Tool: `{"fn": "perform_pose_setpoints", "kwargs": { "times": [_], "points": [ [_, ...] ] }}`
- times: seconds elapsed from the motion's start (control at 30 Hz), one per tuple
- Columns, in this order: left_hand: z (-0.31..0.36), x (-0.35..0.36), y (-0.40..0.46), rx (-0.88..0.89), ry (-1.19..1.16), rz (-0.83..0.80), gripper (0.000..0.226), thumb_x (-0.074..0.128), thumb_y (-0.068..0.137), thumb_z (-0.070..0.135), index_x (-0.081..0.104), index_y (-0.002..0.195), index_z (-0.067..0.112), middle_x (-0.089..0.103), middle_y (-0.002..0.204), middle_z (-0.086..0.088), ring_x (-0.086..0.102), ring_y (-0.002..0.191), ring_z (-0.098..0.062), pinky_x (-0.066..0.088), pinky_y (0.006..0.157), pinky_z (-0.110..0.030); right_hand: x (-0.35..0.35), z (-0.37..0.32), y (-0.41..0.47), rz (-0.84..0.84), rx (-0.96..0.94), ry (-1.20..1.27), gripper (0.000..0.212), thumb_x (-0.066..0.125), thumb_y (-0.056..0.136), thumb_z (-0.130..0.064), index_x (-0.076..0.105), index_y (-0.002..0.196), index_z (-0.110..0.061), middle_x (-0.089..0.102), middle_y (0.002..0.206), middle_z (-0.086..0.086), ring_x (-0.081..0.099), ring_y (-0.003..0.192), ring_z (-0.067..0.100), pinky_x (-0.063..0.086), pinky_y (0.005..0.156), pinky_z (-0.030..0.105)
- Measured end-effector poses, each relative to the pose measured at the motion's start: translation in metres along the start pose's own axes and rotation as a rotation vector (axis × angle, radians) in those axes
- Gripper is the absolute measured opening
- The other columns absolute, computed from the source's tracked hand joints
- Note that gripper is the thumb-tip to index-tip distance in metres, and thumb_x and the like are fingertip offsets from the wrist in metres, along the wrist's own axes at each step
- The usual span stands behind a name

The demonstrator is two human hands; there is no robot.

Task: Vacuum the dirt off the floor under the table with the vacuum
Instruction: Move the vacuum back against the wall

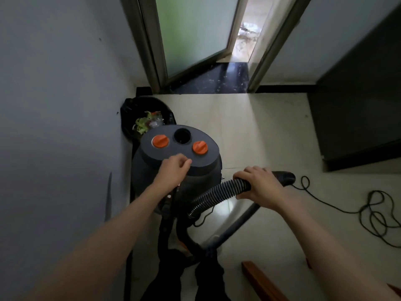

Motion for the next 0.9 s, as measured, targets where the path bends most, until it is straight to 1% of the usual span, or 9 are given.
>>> {"fn": "perform_pose_setpoints", "kwargs": {
  "times": [0.1,0.23,0.33,0.4,0.47,0.57,0.73,0.83,0.9],
  "points": [
    [0.017,0.015,0.045,0.048,0.181,0.063,0.028,0.048,0.096,0.035,0.054,0.097,0.007,0.060,0.092,-0.008,0.057,0.089,-0.024,0.046,0.076,-0.038,0.013,0.009,0.016,0.002,-0.052,-0.017,0.047,0.064,0.085,-0.044,0.050,0.128,-0.032,0.054,0.120,-0.007,0.045,0.115,0.015,0.027,0.101,0.031],
    [0.017,0.043,0.085,0.093,0.610,0.057,0.044,0.039,0.097,0.045,0.048,0.113,0.006,0.058,0.109,-0.016,0.053,0.101,-0.032,0.041,0.078,-0.039,0.028,0.018,0.032,-0.027,-0.112,-0.038,0.047,0.064,0.085,-0.043,0.050,0.129,-0.034,0.054,0.119,-0.008,0.044,0.115,0.016,0.026,0.103,0.032],
    [0.020,0.053,0.099,0.157,0.826,0.068,0.039,0.032,0.100,0.039,0.049,0.114,0.006,0.060,0.110,-0.015,0.054,0.102,-0.032,0.039,0.078,-0.037,0.038,0.029,0.037,-0.061,-0.120,-0.060,0.051,0.063,0.084,-0.046,0.048,0.132,-0.036,0.053,0.119,-0.009,0.044,0.115,0.015,0.026,0.102,0.031],
    [0.022,0.057,0.102,0.198,0.905,0.065,0.037,0.030,0.101,0.034,0.050,0.113,0.006,0.062,0.107,-0.015,0.055,0.099,-0.032,0.038,0.077,-0.037,0.041,0.035,0.039,-0.075,-0.117,-0.064,0.052,0.063,0.084,-0.046,0.047,0.133,-0.037,0.053,0.120,-0.009,0.044,0.115,0.015,0.026,0.101,0.031],
    [0.023,0.058,0.102,0.207,0.917,0.061,0.037,0.030,0.101,0.033,0.051,0.113,0.005,0.063,0.104,-0.016,0.057,0.096,-0.033,0.036,0.072,-0.035,0.043,0.040,0.042,-0.093,-0.112,-0.063,0.053,0.064,0.084,-0.046,0.047,0.133,-0.037,0.052,0.120,-0.009,0.044,0.115,0.016,0.026,0.102,0.031],
    [0.022,0.059,0.101,0.176,0.859,0.081,0.038,0.031,0.100,0.032,0.054,0.111,0.004,0.064,0.100,-0.017,0.059,0.090,-0.034,0.034,0.067,-0.033,0.042,0.044,0.047,-0.109,-0.108,-0.065,0.053,0.064,0.084,-0.046,0.047,0.133,-0.036,0.052,0.120,-0.009,0.044,0.116,0.015,0.026,0.104,0.032],
    [0.022,0.057,0.098,0.058,0.629,0.074,0.042,0.032,0.100,0.034,0.058,0.104,0.002,0.063,0.099,-0.020,0.058,0.091,-0.037,0.037,0.067,-0.034,0.035,0.037,0.056,-0.133,-0.153,-0.079,0.052,0.064,0.085,-0.045,0.047,0.133,-0.035,0.052,0.121,-0.008,0.043,0.118,0.015,0.023,0.102,0.031],
    [0.014,0.047,0.097,0.115,0.500,0.063,0.041,0.035,0.099,0.038,0.056,0.092,0.003,0.062,0.090,-0.018,0.058,0.086,-0.036,0.040,0.066,-0.035,0.033,0.029,0.057,-0.132,-0.184,-0.081,0.053,0.062,0.086,-0.046,0.045,0.134,-0.033,0.050,0.124,-0.008,0.042,0.120,0.015,0.022,0.103,0.030],
    [0.003,0.029,0.098,0.154,0.428,0.159,0.036,0.043,0.097,0.036,0.054,0.083,0.004,0.061,0.086,-0.018,0.057,0.084,-0.035,0.043,0.069,-0.040,0.032,0.025,0.056,-0.119,-0.215,-0.091,0.054,0.060,0.086,-0.048,0.044,0.135,-0.031,0.049,0.125,-0.007,0.041,0.120,0.015,0.021,0.103,0.029]
  ]
}}
Point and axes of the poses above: each hand's wrist, its own y-axis towards the middle knuckle, its own x-axis out of the palm, z = x × y, the point moved 4 cm from there along y, towards the middle knuckle
